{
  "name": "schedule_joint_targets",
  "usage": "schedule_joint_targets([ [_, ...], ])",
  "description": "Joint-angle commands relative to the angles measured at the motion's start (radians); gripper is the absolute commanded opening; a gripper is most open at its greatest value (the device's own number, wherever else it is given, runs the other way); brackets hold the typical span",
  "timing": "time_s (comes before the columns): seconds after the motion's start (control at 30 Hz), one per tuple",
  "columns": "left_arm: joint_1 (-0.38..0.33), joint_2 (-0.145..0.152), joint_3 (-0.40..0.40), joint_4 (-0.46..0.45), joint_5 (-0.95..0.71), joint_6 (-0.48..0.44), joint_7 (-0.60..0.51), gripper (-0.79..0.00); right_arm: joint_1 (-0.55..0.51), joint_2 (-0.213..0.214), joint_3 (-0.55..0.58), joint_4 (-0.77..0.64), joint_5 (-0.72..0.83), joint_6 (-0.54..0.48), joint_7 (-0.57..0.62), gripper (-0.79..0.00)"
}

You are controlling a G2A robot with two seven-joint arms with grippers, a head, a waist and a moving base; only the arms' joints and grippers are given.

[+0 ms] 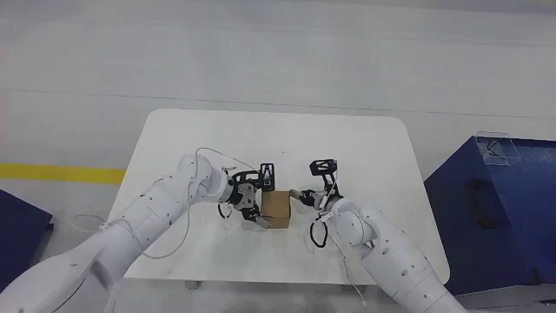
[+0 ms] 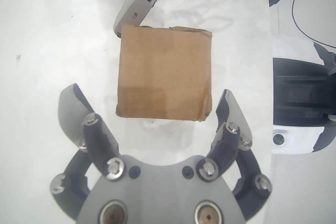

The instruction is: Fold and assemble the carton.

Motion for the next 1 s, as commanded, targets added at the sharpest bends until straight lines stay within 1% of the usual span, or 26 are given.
schedule_joint_targets([
  [0.0,-0.005,-0.002,0.009,0.001,0.003,0.0,0.012,0.0,0.001,-0.002,0.002,0.002,-0.002,0.001,0.002,0.0],
  [0.07,-0.009,-0.004,0.017,0.004,0.003,0.0,0.022,-0.009,0.002,-0.004,0.005,0.003,-0.004,0.001,0.003,0.0],
  [0.1,-0.012,-0.006,0.021,0.008,0.004,0.0,0.025,-0.08,0.002,-0.005,0.006,0.003,-0.005,0.001,0.003,0.0],
  [0.13,-0.013,-0.007,0.025,0.011,0.003,0.0,0.028,-0.092,0.001,-0.006,0.008,0.003,-0.007,0.001,0.003,0.0],
  [0.17,-0.015,-0.009,0.028,0.014,0.002,0.0,0.031,-0.08,0.0,-0.007,0.009,0.002,-0.008,0.001,0.004,0.0],
  [0.2,-0.017,-0.011,0.032,0.017,0.003,0.0,0.032,-0.105,0.0,-0.008,0.011,0.002,-0.01,0.001,0.005,0.0],
  [0.27,-0.021,-0.014,0.04,0.022,0.001,0.0,0.033,-0.256,-0.002,-0.009,0.015,0.002,-0.015,0.001,0.006,0.0],
  [0.3,-0.022,-0.016,0.044,0.023,0.001,0.0,0.034,-0.268,-0.002,-0.009,0.018,0.003,-0.018,0.001,0.007,0.0],
  [0.4,-0.027,-0.019,0.055,0.031,-0.006,0.0,0.035,-0.342,-0.004,-0.01,0.027,0.004,-0.021,0.0,0.011,0.0],
  [0.43,-0.028,-0.02,0.058,0.032,-0.009,0.0,0.037,-0.348,-0.004,-0.011,0.03,0.004,-0.021,-0.001,0.012,0.0],
  [0.53,-0.032,-0.021,0.068,0.037,-0.018,0.0,0.047,-0.437,-0.007,-0.012,0.046,0.004,-0.013,0.003,0.011,0.0],
  [0.57,-0.034,-0.021,0.071,0.038,-0.02,0.0,0.049,-0.539,-0.008,-0.011,0.055,0.003,-0.013,0.009,0.004,0.0],
  [0.6,-0.037,-0.02,0.073,0.039,-0.023,0.0,0.054,-0.622,-0.009,-0.011,0.06,0.003,-0.018,0.016,-0.009,0.0],
  [0.63,-0.039,-0.019,0.075,0.039,-0.026,0.0,0.057,-0.671,-0.009,-0.011,0.06,0.003,-0.018,0.016,-0.009,0.0],
  [0.67,-0.04,-0.018,0.078,0.037,-0.032,0.0,0.062,-0.785,-0.009,-0.011,0.06,0.003,-0.018,0.016,-0.009,0.0],
  [0.8,-0.046,-0.007,0.07,0.041,-0.087,0.0,0.09,-0.785,-0.009,-0.011,0.06,0.003,-0.018,0.016,-0.009,0.0],
  [0.97,-0.046,-0.007,0.07,0.041,-0.087,0.0,0.09,-0.785,-0.01,-0.011,0.062,0.002,-0.018,0.016,-0.013,0.0],
])
